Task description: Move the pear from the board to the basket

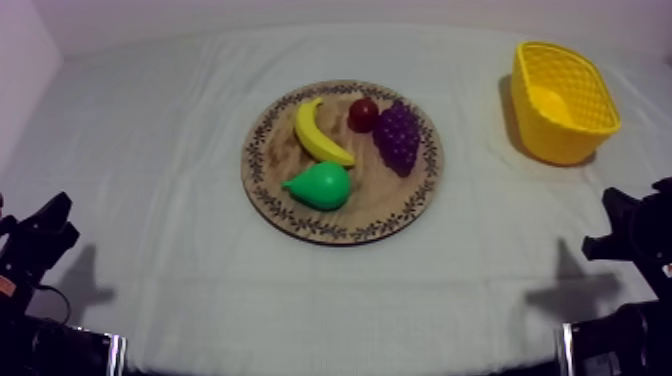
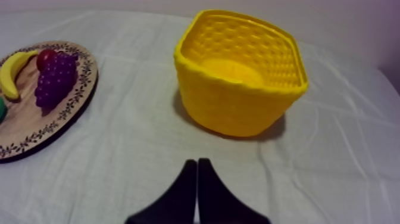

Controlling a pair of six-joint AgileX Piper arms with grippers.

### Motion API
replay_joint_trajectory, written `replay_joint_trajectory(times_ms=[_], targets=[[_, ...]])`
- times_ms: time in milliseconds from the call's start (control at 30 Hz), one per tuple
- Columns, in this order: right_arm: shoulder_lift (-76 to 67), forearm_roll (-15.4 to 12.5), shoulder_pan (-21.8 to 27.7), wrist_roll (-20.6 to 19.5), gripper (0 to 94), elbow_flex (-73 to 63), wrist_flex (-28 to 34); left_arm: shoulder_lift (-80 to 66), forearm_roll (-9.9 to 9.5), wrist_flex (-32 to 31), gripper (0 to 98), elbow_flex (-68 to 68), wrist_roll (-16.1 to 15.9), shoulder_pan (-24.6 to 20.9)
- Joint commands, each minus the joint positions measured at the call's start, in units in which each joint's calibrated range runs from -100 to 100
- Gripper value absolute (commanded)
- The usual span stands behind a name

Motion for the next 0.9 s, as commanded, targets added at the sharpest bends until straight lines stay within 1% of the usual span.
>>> replay_joint_trajectory(times_ms=[0,300,367,467,533,633,767,800,867], targets=[[0.01,-0.02,0.01,0.00,0.5,0.01,0.00,0.02,-0.03,0.01,0.1,-0.02,0.00,0.01],[0.01,-0.02,-0.04,0.02,0.5,0.01,0.00,0.02,-0.03,0.01,0.1,-0.02,0.00,0.01],[0.01,0.14,-1.00,-0.21,0.5,-0.09,0.65,0.02,-0.03,0.01,0.1,-0.02,0.01,0.01],[0.01,1.32,-3.82,-3.31,0.4,-1.41,4.70,0.02,-0.03,0.01,0.1,-0.02,0.03,0.01],[0.25,2.38,-6.29,-6.94,0.4,-2.01,6.41,0.02,-0.03,0.01,0.1,-0.02,0.01,0.01],[2.24,6.35,-10.77,-12.79,0.4,-2.89,8.58,0.02,-0.03,0.01,0.1,-0.02,0.03,0.01],[9.23,12.59,-16.05,-21.47,0.4,-3.95,8.90,0.02,-0.03,0.01,0.1,-0.02,0.03,0.01],[11.38,14.14,-17.02,-23.15,0.4,-4.43,8.94,0.02,-0.03,0.01,0.1,-0.02,0.02,0.01],[15.45,16.41,-18.52,-24.98,0.4,-5.82,9.15,0.02,-0.03,0.01,0.1,-0.02,0.01,0.01]])
